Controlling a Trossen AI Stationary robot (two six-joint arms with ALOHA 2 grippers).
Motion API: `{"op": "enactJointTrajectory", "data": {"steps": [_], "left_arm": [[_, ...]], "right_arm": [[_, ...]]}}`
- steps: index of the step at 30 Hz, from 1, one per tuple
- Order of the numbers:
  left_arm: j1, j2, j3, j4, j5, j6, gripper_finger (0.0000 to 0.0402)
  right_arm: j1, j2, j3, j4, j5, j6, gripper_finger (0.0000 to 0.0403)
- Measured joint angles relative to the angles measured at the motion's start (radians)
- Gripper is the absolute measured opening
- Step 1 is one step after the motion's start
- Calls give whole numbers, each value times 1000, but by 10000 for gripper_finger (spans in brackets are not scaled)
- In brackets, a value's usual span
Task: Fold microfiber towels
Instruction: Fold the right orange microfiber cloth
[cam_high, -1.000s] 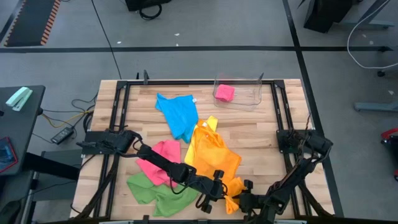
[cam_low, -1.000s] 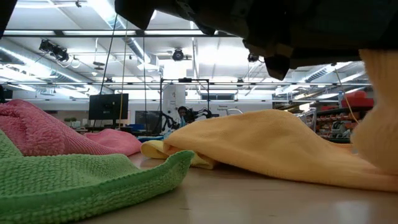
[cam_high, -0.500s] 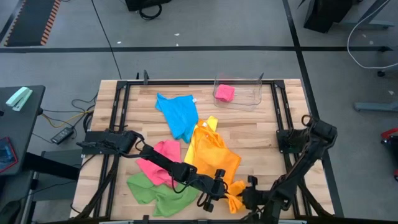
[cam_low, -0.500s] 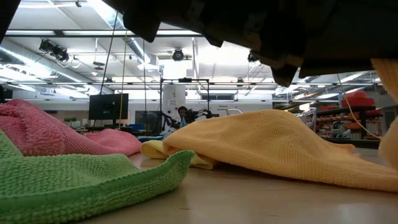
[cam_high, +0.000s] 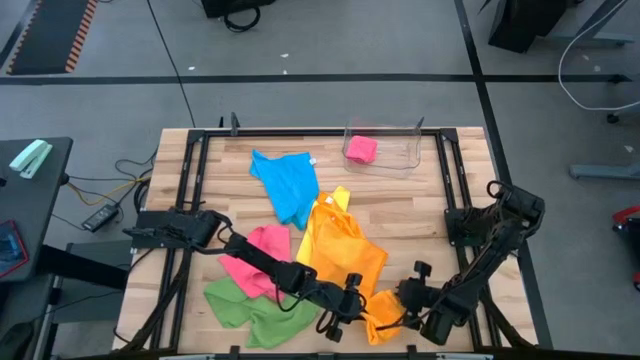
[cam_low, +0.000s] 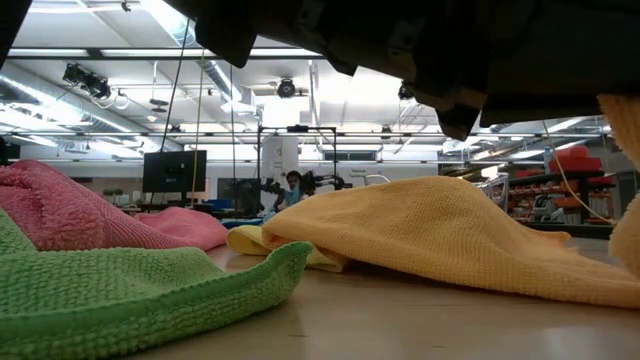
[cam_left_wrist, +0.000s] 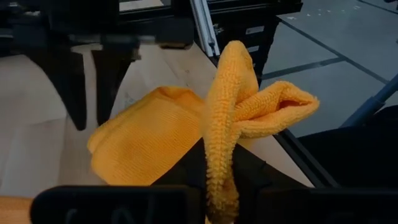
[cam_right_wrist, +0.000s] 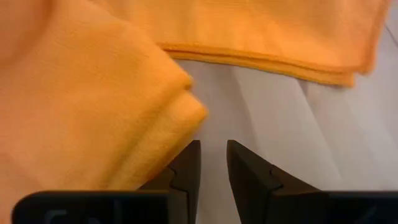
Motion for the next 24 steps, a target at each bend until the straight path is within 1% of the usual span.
{"op": "enactJointTrajectory", "data": {"steps": [4,8,11,20,24], "left_arm": [[-2,4,0,-1,0,-1,50],[-3,4,0,5,0,0,43],[5,4,0,20,1,0,40],[26,4,0,47,0,8,50],[42,4,33,44,-2,31,44]], "right_arm": [[21,0,-41,55,3,31,80],[28,-5,-101,178,13,27,74],[29,-6,-123,229,26,29,71],[25,-4,-122,242,18,19,67],[23,-3,-122,242,15,19,67]]}}
